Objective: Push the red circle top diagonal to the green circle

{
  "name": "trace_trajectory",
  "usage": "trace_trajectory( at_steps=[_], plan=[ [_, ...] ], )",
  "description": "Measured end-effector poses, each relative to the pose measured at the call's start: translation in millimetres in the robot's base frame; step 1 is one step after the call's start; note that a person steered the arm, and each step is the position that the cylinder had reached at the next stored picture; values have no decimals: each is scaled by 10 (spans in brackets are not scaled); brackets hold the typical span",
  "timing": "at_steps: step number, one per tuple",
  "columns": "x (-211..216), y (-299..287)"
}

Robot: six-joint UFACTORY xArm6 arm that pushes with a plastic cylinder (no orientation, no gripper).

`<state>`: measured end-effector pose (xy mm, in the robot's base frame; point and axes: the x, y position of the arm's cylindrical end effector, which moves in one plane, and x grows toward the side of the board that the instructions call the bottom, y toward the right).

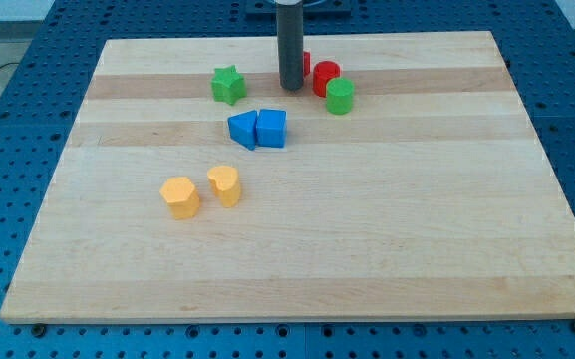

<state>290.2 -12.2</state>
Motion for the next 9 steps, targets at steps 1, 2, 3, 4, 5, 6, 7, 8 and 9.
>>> trace_trajectory(
  at_steps=[1,2,3,4,5,6,7,8,9],
  plan=[
    [-18,-18],
    [77,-19],
    [79,-13],
    [71,-12],
    [61,76],
    [-18,208],
    [-97,441],
    [-180,598],
    [-283,729]
  ],
)
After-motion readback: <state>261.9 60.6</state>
